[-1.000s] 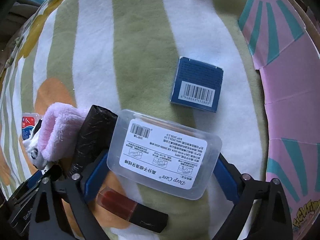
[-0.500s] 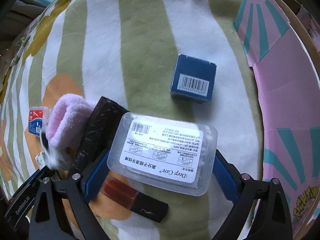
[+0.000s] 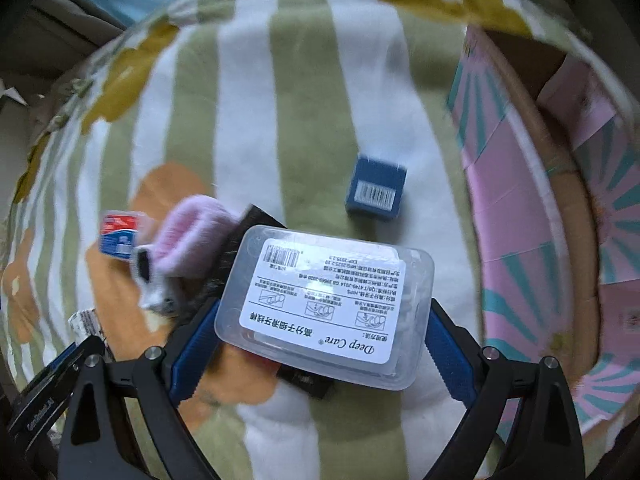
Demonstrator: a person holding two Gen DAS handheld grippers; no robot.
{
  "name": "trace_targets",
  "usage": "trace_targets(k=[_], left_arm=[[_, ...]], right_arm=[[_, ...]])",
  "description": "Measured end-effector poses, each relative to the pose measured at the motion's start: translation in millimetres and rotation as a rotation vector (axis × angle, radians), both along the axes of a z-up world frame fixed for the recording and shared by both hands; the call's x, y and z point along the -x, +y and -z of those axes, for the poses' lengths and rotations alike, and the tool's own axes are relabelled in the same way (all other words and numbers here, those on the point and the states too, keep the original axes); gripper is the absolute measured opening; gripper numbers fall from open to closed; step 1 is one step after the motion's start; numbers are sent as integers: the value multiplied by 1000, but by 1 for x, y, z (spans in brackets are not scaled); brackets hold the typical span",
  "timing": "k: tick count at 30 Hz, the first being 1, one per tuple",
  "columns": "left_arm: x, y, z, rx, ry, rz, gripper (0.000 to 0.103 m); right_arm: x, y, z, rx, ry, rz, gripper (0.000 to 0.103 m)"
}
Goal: Organize objects
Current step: 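Carry both items into the cardboard box and open both tools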
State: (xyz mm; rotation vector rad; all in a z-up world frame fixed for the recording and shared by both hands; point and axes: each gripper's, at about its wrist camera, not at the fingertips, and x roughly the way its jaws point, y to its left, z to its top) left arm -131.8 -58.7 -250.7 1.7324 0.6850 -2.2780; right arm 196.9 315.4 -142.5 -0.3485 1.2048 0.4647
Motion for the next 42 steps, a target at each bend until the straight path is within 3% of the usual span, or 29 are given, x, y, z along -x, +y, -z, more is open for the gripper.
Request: trace_targets(k=[2,3,8,13,20,30,42], left_arm=[[2,7,-12,6,17,8,42],[1,10,-22,19,29,18,42],[-3,18,-69,65,68,58,42],[-25,21,-121,81,115,103,42],[-31,26,-150,70,178,153,42],[-14,56,-182,68,234,265,42],[58,146,-210,55,262,337,42]], right_arm=[[42,-5,-24,-7,-25,-31,94],[57,-22,-19,-9,-38,-51,94],[121,-2,-27,-18,-85,-163,94],[160,7,-50,-35,-91,-235,94],[190,-12,-83,-68,-144,-207,94],[189,-53,-114,-91,-188,-141,94],[121,-127,-133,-69,-218,-131,94]])
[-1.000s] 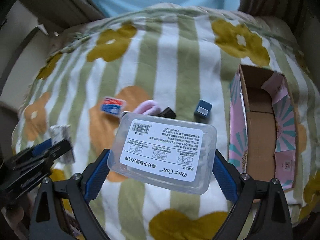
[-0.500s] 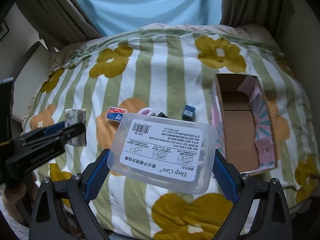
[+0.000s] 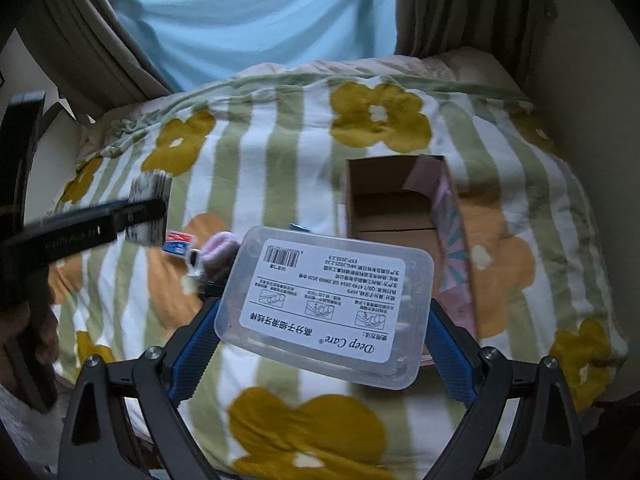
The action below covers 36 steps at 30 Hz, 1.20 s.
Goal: Organize objects
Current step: 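Carry both items into the cardboard box and open both tools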
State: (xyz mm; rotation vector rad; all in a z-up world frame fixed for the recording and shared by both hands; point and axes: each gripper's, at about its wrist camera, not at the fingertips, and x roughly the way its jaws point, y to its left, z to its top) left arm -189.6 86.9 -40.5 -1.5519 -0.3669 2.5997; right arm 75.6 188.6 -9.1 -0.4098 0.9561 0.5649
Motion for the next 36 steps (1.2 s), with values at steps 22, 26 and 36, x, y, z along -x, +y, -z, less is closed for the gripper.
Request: trace_targets(k=[22,26,36], left_arm=[[200,183,107,84,-178,265,42],[226,197,139,107,-200,318,42],[249,220,187,194,-234,441,42]], right_arm=[[-150,-23,108,102,157,-101,94],[-160,-17,132,96,164,-81,94],[-169,-22,162,23,196,36,94]])
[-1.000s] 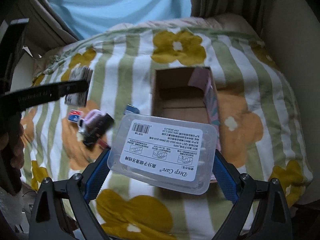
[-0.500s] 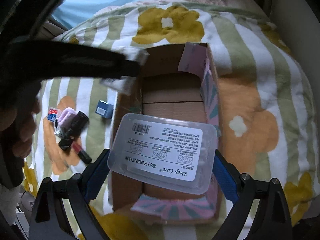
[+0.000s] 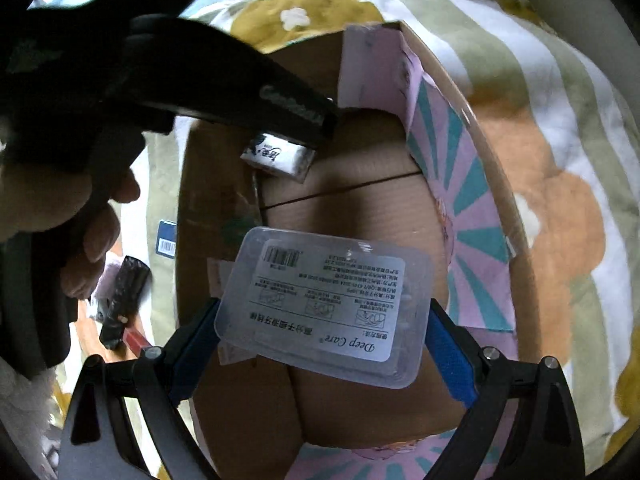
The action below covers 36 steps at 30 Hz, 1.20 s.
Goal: Organize objects
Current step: 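Carry both items into the cardboard box and open both tools, then withdraw both tools from the box back toward the remaining items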
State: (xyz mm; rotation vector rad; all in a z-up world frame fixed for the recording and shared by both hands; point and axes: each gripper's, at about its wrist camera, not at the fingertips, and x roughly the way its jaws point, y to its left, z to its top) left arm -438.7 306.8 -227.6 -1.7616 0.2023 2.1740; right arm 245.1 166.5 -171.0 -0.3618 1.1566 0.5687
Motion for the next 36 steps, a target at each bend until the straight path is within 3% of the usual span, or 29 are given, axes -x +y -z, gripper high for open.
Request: trace_targets(k=[4,5,6,7,17,18,19,26,36], left_arm=[[0,4,1,18,-1,26,43],[1,5,1,25,0,29,50],[1,7,-1,24,1,37,64],[0,8,-4,25,5,46,103],[-2,5,-14,22,57,42,103],[-4,4,-15,2,62,-46,103],[-7,7,-20,-1,64,-50,103],[-28,-3,-53,-30,93,-87,103],[-96,-42,-125,-84,184,-223,103]], right_arm=[[-4,-2,7,19,33,50,96],[-2,-5,7,-7,46,70,100],[1,-8,7,-35,59,89,103],[3,-11,6,-57,65,105,103],[11,-29,-2,-64,18,138,102],[12,-30,-3,-68,20,142,102],[12,-32,-5,-73,23,150,102],[22,-33,-32,-68,2,143,102],[64,-26,-86,4,-78,2,102]])
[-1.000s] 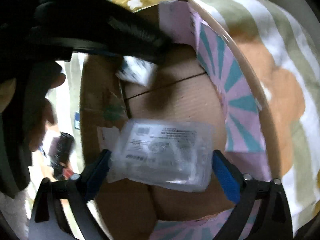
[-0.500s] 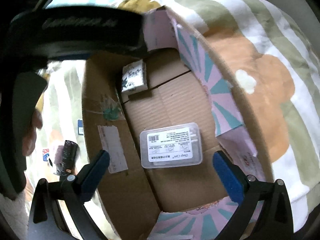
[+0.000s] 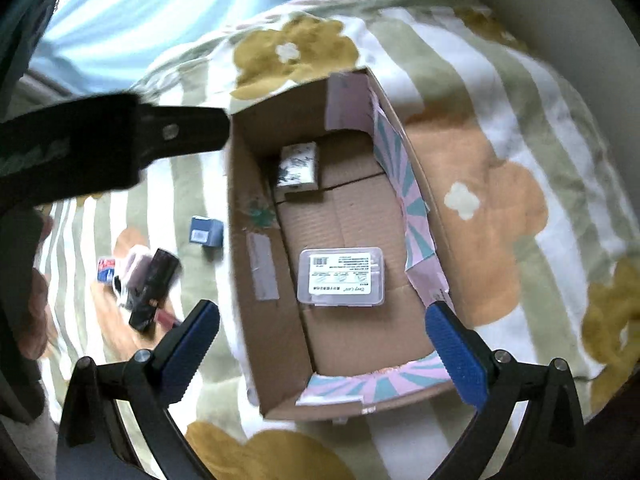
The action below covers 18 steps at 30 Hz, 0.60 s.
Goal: Organize objects
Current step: 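Withdraw both tools from the box back toward the remaining items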
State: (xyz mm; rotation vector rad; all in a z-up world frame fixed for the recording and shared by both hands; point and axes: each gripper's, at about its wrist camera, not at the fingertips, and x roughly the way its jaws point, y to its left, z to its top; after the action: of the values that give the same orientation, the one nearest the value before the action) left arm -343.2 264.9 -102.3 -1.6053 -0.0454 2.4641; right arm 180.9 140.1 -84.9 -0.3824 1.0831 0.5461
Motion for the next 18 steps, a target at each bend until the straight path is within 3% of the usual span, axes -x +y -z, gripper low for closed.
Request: trace_targets(k=[8,18], left_arm=[[-77,-61,-53,16,104,-168,103],[-187,-155,-77,-40,133,-426,103]], right_arm=[[50,21,-41,3,-100,-125,102],[127,62,-61,-33,-141,-280,102]])
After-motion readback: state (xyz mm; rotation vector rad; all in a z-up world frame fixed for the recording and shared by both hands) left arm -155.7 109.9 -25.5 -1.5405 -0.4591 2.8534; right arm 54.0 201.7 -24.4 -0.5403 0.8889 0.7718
